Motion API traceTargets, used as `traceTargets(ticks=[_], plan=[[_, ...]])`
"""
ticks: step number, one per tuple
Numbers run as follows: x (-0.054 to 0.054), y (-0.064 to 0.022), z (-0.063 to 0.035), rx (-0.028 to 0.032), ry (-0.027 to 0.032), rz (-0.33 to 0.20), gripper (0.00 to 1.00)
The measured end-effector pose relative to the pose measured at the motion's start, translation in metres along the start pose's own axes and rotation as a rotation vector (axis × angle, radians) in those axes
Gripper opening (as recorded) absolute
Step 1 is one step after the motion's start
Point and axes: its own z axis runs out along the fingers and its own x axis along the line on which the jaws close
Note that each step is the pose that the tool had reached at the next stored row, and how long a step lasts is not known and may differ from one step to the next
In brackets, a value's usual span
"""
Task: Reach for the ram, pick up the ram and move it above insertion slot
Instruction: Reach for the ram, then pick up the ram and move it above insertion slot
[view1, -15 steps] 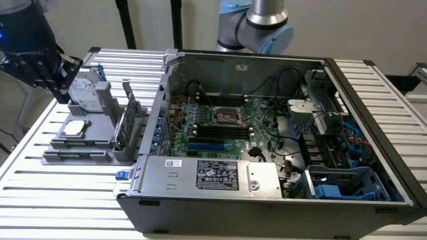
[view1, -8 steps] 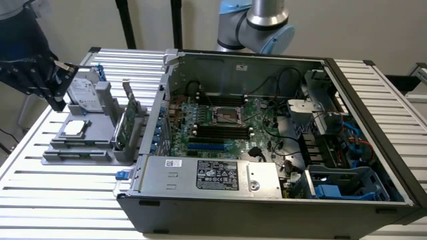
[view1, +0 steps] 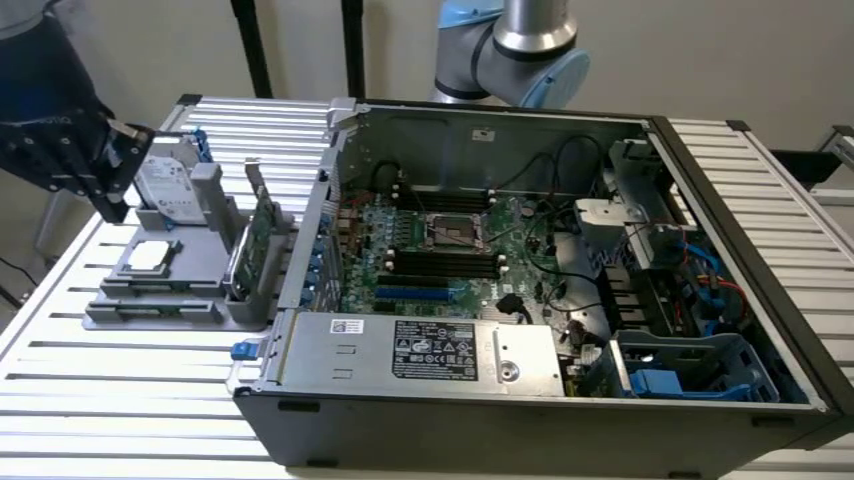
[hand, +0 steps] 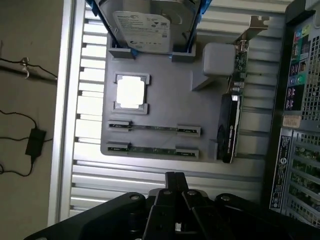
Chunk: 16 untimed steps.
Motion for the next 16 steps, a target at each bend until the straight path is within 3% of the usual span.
traceTargets(ticks=[16], plan=[[0.0,0.0,0.0,0.0002,0.0111,-0.291,0.11]])
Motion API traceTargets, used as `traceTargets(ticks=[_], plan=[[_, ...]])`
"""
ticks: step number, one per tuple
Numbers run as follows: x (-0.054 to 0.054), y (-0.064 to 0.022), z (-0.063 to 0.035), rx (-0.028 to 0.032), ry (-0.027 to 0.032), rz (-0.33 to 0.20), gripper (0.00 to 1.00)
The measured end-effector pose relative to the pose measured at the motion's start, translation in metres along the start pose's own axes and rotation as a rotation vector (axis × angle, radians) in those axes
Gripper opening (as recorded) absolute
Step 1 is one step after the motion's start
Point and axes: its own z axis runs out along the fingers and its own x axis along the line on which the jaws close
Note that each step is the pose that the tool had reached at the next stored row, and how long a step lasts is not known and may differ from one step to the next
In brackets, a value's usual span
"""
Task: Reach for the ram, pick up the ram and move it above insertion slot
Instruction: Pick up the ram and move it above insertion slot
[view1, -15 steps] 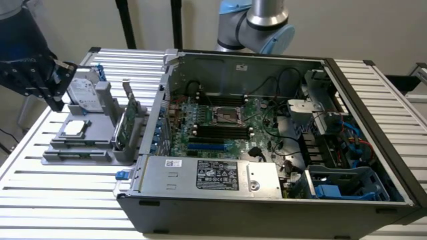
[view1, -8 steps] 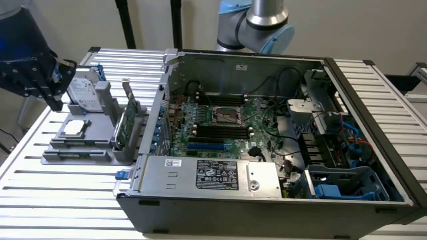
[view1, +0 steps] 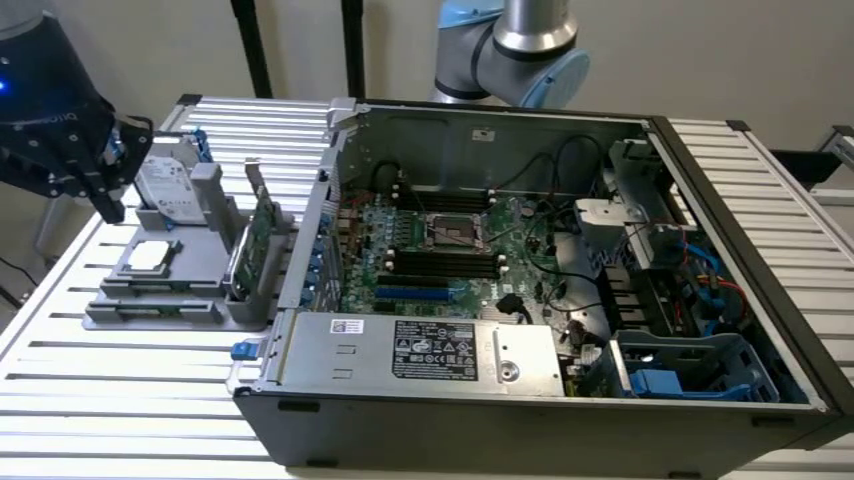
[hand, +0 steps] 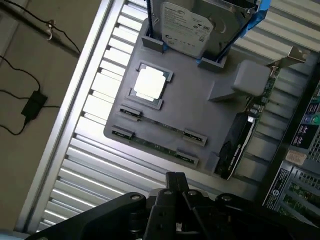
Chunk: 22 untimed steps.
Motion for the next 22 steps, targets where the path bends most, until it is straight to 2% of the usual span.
traceTargets(ticks=[22], plan=[[0.0,-0.0001,0.0,0.0003,0.0153,-0.4,0.11]])
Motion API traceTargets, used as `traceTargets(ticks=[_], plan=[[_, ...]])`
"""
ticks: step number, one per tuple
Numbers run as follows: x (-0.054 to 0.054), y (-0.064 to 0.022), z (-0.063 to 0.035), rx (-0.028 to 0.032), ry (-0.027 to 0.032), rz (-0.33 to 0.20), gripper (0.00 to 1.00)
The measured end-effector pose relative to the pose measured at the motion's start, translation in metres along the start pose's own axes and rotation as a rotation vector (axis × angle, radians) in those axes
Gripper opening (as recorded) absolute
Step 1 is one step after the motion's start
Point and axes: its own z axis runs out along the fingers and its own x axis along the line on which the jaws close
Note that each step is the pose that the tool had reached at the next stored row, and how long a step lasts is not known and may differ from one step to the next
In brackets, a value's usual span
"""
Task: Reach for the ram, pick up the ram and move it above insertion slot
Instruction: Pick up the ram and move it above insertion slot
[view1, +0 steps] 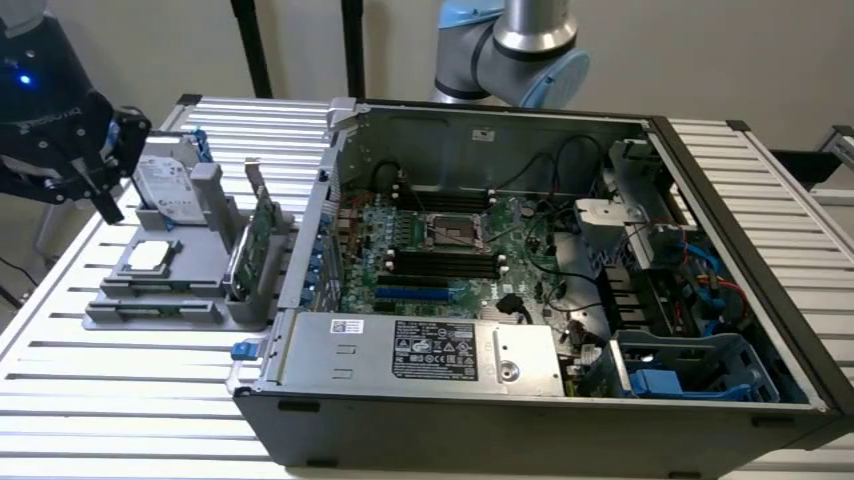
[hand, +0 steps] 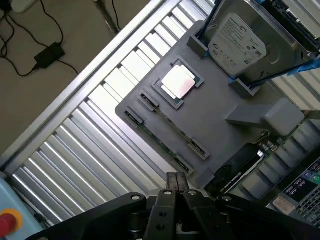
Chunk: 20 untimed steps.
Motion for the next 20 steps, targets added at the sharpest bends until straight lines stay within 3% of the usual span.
traceTargets(ticks=[20], plan=[[0.0,0.0,0.0,0.0003,0.0138,-0.363,0.11]])
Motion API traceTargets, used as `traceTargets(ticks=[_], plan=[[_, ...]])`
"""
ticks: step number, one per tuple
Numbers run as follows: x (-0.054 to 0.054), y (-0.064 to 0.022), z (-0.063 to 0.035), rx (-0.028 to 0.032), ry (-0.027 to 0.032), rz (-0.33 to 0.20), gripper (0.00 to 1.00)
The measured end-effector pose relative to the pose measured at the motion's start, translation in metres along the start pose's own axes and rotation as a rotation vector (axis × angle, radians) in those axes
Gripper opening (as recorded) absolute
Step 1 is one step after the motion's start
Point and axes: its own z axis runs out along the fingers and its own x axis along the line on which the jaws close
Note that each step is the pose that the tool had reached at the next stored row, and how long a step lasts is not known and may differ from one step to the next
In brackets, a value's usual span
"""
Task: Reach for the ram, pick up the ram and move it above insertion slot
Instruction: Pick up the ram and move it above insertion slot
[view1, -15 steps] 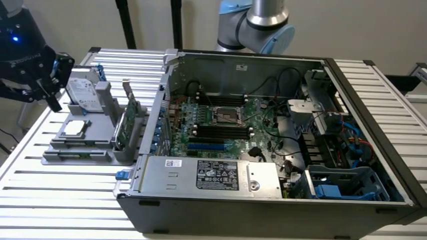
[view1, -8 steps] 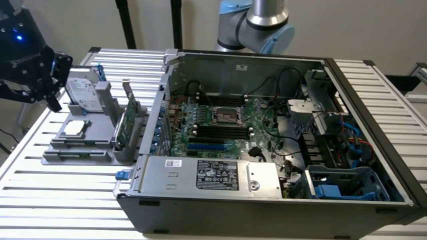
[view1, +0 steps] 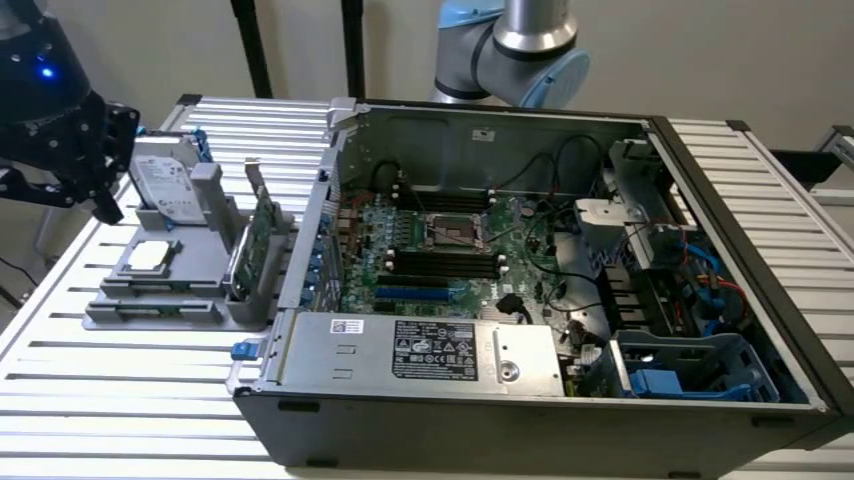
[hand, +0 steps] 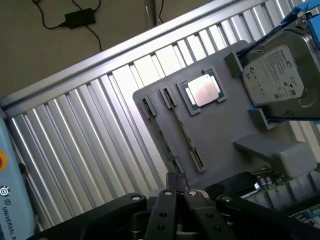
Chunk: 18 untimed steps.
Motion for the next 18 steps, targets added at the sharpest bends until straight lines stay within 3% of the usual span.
traceTargets(ticks=[18], plan=[[0.0,0.0,0.0003,0.0,0.0112,-0.327,0.11]])
